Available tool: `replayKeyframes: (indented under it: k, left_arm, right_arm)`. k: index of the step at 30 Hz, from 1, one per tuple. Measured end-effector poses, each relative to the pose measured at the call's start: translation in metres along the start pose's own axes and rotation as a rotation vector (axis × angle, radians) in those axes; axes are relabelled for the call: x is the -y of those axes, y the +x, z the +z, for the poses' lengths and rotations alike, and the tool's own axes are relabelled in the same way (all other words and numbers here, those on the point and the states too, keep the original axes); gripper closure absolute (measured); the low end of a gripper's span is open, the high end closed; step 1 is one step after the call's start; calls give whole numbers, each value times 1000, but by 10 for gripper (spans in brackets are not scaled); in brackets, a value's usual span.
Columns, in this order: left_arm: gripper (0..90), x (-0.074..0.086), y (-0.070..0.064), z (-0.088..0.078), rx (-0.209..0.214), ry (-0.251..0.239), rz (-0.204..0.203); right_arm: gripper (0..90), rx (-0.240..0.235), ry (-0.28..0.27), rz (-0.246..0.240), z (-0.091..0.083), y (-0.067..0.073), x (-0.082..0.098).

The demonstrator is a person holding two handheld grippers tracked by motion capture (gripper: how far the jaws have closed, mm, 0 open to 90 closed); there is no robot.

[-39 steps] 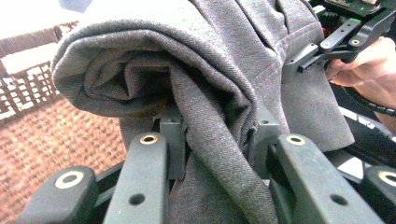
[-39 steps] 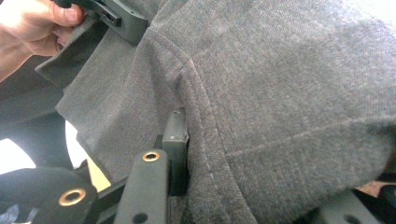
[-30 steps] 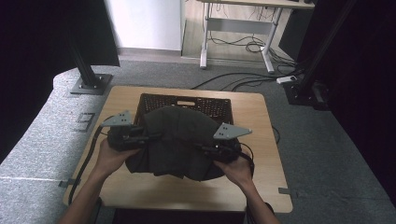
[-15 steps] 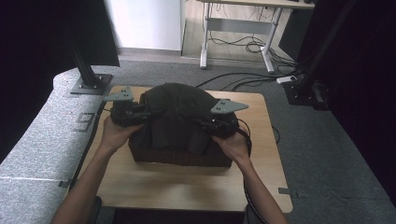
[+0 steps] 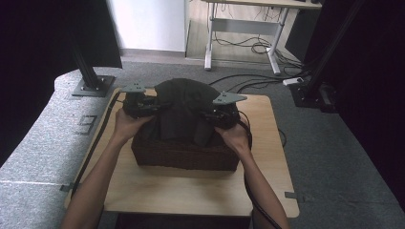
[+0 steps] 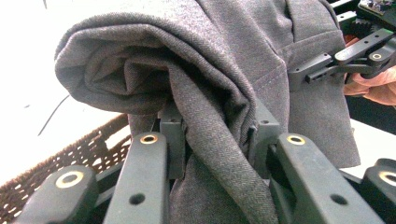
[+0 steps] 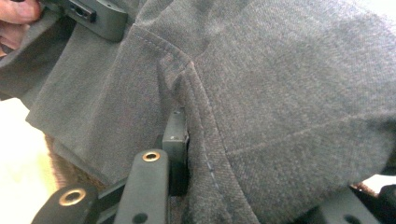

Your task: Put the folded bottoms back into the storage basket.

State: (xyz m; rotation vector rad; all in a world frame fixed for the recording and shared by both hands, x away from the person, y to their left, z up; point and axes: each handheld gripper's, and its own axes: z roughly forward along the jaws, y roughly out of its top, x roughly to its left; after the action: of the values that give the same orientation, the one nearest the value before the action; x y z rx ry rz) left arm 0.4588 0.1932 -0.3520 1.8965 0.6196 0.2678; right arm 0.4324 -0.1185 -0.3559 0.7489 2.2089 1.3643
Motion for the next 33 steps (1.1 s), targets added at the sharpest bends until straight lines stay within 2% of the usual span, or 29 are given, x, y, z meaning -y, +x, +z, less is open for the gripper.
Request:
replayKeyframes:
  k: [5,10,18,22,27,33]
  left_arm:
    - [667,13,8,16,-6,47,-13]
    - [668,28,15,27,-24,104,-28]
    - [668,44,21,30,-78,195,-11]
    - [668,55,24,28,-85,229,-25]
    - [668,57,21,38,-69,240,-41]
    - [668,53,7,64,-29,261,-32]
  right_arm:
    - [635,-1,45,32,18,-8,18]
    - [635,-3,84,46,34,-10,32]
    - [635,-28,141,75,62,-7,47]
    - [635,-47,188,69,74,0,49]
    - [635,-46,227,78,73,0,49]
    - [635,-22,282,109,54,-15,58]
